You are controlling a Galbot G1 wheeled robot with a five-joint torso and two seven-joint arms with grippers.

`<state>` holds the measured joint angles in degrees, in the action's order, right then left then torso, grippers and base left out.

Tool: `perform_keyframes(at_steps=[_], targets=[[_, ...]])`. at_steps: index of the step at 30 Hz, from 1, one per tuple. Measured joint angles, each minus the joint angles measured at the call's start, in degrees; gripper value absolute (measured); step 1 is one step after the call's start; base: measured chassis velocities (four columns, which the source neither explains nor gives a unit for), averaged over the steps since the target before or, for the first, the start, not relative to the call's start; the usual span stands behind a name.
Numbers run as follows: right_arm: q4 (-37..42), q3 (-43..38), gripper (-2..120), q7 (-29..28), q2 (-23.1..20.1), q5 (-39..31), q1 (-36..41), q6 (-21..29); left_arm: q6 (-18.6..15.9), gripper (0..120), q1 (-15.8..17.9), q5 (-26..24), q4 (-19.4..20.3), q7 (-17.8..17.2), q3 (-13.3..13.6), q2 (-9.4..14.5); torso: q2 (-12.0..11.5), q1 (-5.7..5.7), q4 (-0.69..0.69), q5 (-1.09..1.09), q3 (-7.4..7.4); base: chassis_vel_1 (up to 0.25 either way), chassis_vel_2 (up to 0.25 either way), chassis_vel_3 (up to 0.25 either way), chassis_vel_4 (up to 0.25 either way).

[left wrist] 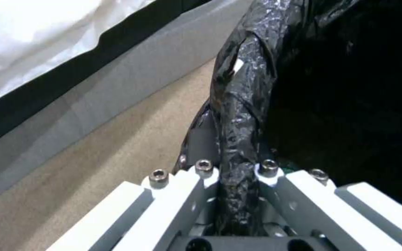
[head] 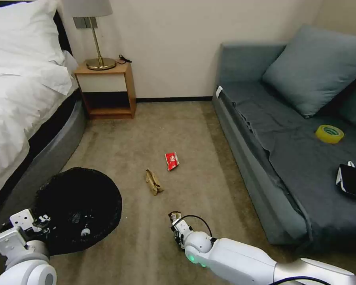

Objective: Pick up the trash bin, then pick up the garbage on the floor and place it into the trash bin.

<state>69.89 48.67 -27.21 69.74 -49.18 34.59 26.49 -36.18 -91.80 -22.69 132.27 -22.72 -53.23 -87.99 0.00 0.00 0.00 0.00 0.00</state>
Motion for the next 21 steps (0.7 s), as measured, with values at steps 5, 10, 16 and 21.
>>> perform_keyframes(at_steps=[5,10,16,21], targets=[[1.46,0.02,0,-0.11,-0.95,-0.02,0.02,-0.43,0.06,2,0.03,0.12,-0.11,0.00,0.04,-0.08,0.00,0.00,0.00,0.01,0.00,0.000,0.000,0.000,0.000],[5.27,-1.08,0,-1.10,-4.14,-0.56,-0.48,-0.66,0.08,2,0.06,0.14,-0.13,0.00,0.14,-0.12,0.00,0.00,0.00,0.01,0.00,0.000,0.000,0.000,0.000],[13.65,-6.60,0,-2.37,-11.00,-1.32,-1.09,-0.84,0.08,2,-0.07,0.54,0.02,-0.03,0.88,-0.02,0.00,0.00,-0.01,0.00,0.00,0.000,0.000,0.000,0.000],[25.73,-14.19,0,-3.16,-14.47,-2.73,-2.19,-0.77,0.02,2,-0.26,1.02,0.06,-0.02,2.09,0.14,0.00,0.00,-0.02,0.00,0.00,0.000,0.000,0.000,0.000]])
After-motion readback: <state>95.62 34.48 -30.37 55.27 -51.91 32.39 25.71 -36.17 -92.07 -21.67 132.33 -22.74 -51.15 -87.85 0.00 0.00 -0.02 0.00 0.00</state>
